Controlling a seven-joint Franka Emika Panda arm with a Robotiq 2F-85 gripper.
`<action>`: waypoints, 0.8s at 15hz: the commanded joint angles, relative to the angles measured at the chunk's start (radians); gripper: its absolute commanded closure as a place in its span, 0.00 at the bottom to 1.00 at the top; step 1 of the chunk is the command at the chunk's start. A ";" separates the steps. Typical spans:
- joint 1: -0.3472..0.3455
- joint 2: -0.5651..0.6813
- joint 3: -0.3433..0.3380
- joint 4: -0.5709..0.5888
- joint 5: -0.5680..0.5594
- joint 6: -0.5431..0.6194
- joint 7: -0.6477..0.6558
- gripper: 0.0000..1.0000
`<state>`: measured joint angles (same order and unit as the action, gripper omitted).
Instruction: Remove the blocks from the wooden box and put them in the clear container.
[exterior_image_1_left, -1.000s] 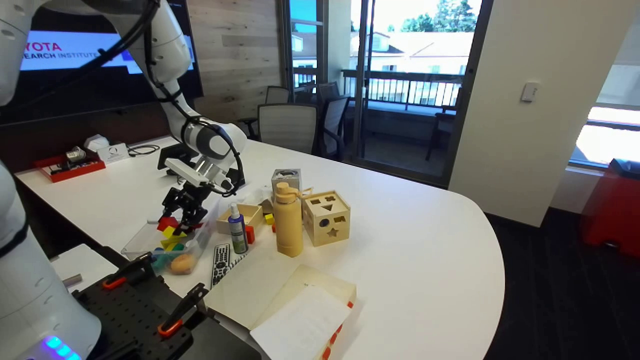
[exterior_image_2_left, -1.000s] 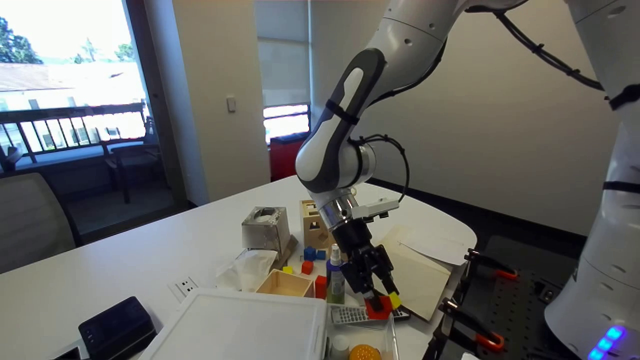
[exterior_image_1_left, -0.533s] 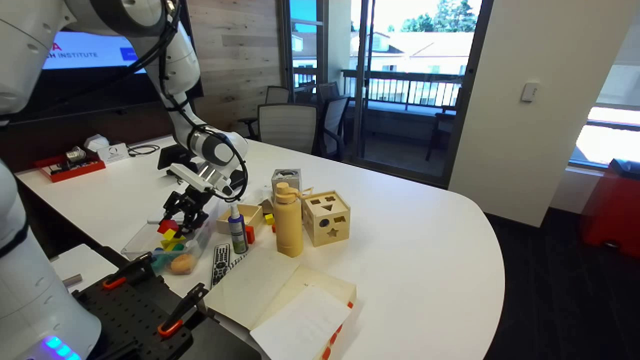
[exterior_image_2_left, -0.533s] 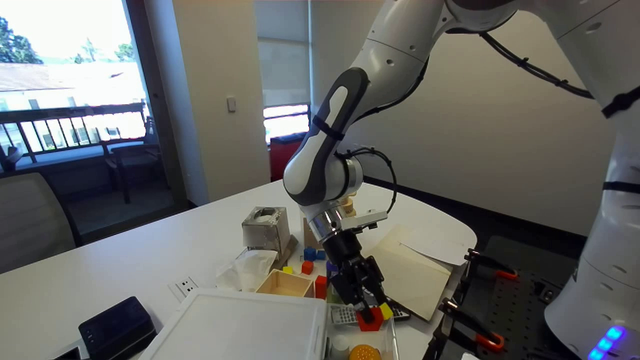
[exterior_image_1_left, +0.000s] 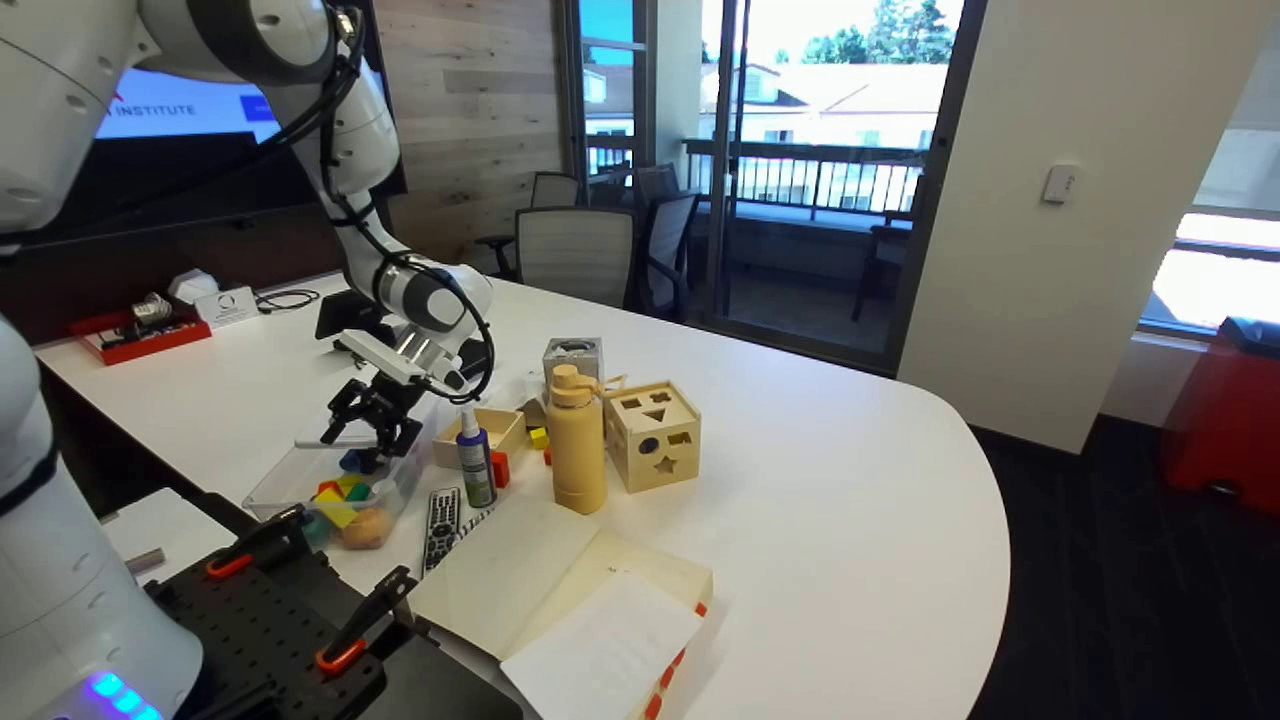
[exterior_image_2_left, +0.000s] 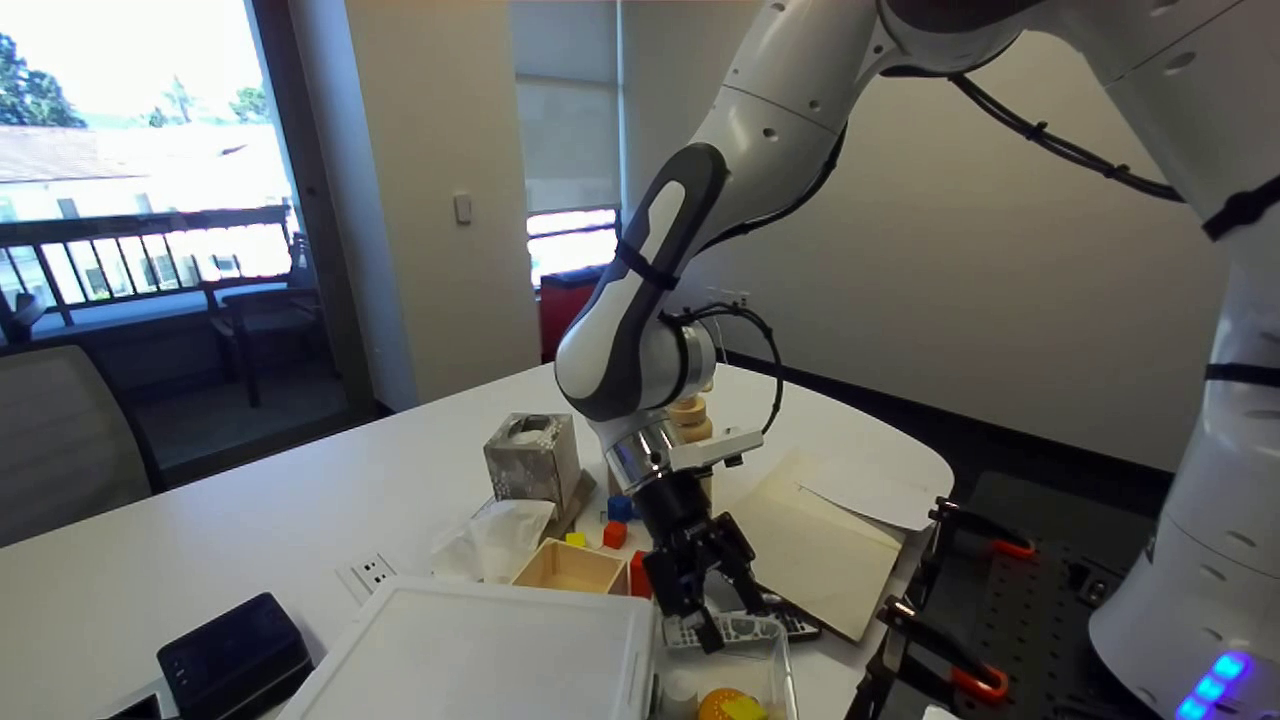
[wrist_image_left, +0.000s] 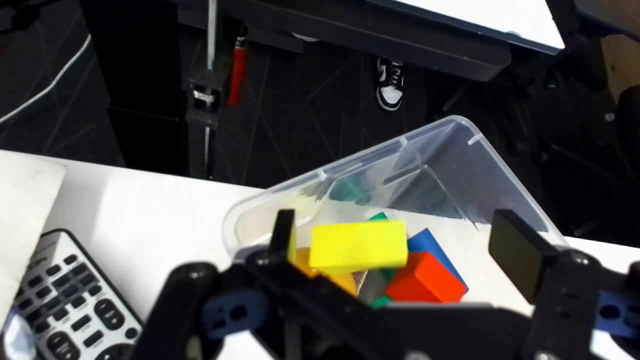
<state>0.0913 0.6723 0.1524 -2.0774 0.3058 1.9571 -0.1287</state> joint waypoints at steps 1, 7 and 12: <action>0.007 -0.021 0.000 0.000 -0.006 0.025 0.033 0.00; 0.016 -0.145 -0.001 -0.069 -0.055 0.167 0.005 0.00; 0.061 -0.288 -0.007 -0.180 -0.200 0.334 0.026 0.00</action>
<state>0.1199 0.5092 0.1526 -2.1448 0.1756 2.1926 -0.1300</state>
